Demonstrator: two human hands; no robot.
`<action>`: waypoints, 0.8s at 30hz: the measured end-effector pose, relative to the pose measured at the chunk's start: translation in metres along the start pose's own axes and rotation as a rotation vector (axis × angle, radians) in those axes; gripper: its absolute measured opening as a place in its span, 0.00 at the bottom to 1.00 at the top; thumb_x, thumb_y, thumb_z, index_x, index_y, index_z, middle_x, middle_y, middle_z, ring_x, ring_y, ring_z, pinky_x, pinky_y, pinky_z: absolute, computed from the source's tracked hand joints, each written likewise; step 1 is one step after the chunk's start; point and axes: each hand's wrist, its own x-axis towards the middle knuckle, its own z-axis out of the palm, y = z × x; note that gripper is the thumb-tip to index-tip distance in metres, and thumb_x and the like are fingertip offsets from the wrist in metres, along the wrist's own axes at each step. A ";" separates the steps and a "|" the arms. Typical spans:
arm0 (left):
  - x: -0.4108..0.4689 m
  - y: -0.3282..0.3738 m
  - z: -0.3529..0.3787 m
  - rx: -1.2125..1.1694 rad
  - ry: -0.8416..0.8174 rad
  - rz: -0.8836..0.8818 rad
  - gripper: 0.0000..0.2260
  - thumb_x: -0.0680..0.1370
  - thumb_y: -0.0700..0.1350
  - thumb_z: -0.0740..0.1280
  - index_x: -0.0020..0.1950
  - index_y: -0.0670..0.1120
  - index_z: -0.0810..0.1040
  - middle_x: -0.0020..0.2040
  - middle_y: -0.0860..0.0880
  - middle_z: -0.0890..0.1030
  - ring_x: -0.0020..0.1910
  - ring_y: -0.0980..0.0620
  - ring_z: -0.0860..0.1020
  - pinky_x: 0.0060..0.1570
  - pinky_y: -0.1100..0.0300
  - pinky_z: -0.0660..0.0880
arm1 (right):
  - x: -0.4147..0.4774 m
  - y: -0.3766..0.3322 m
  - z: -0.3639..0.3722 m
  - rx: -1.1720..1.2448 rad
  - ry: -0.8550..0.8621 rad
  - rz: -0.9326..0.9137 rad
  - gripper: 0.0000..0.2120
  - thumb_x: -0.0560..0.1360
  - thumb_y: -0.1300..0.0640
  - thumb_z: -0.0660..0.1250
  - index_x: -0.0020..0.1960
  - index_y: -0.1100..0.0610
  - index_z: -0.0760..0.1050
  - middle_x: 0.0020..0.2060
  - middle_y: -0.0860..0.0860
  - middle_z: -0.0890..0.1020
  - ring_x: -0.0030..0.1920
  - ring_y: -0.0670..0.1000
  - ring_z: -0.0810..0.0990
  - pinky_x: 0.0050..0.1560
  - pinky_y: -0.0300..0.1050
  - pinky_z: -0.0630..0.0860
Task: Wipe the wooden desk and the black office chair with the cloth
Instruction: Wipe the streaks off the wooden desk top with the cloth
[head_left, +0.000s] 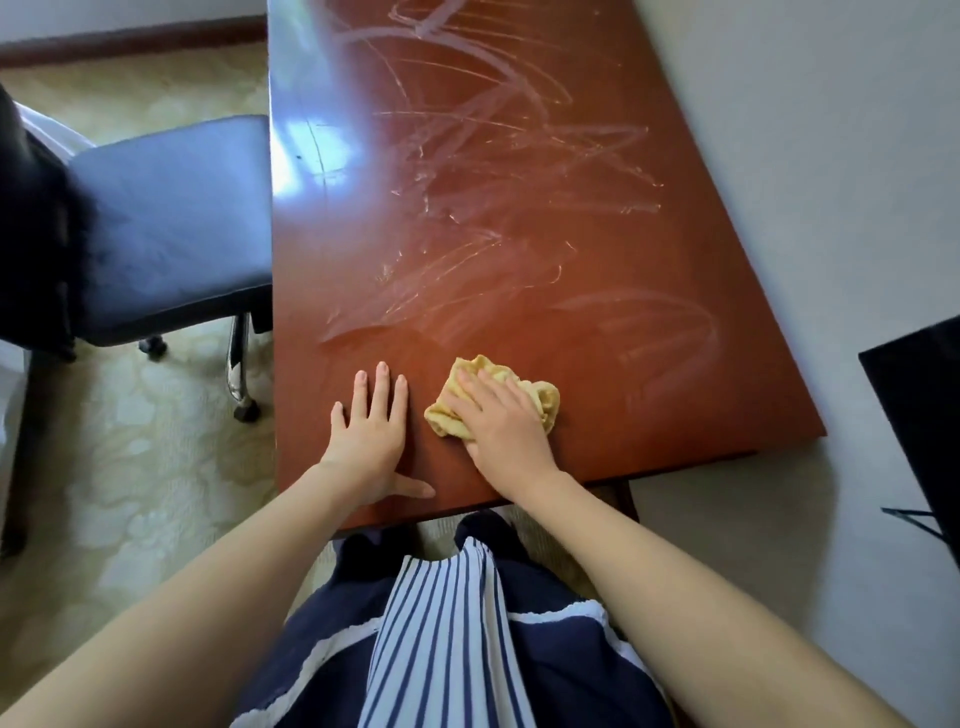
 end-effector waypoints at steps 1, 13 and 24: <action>0.000 0.001 0.000 -0.001 -0.003 0.002 0.62 0.64 0.70 0.70 0.75 0.40 0.32 0.75 0.38 0.30 0.74 0.36 0.35 0.72 0.38 0.49 | -0.012 0.002 -0.001 0.016 0.000 -0.024 0.25 0.73 0.62 0.67 0.69 0.52 0.70 0.73 0.51 0.66 0.73 0.54 0.62 0.74 0.52 0.53; 0.002 0.000 0.002 0.006 0.014 0.026 0.62 0.63 0.72 0.68 0.75 0.39 0.31 0.74 0.38 0.30 0.74 0.35 0.34 0.71 0.38 0.49 | -0.080 0.087 -0.031 -0.023 0.198 0.343 0.21 0.68 0.63 0.75 0.61 0.57 0.79 0.63 0.55 0.77 0.64 0.58 0.75 0.62 0.54 0.72; 0.001 -0.001 -0.002 -0.030 -0.003 0.031 0.62 0.64 0.70 0.69 0.75 0.39 0.31 0.74 0.37 0.29 0.74 0.34 0.34 0.71 0.37 0.48 | 0.015 0.084 -0.029 0.032 0.222 0.664 0.21 0.81 0.49 0.57 0.73 0.51 0.65 0.75 0.53 0.59 0.76 0.55 0.53 0.74 0.52 0.49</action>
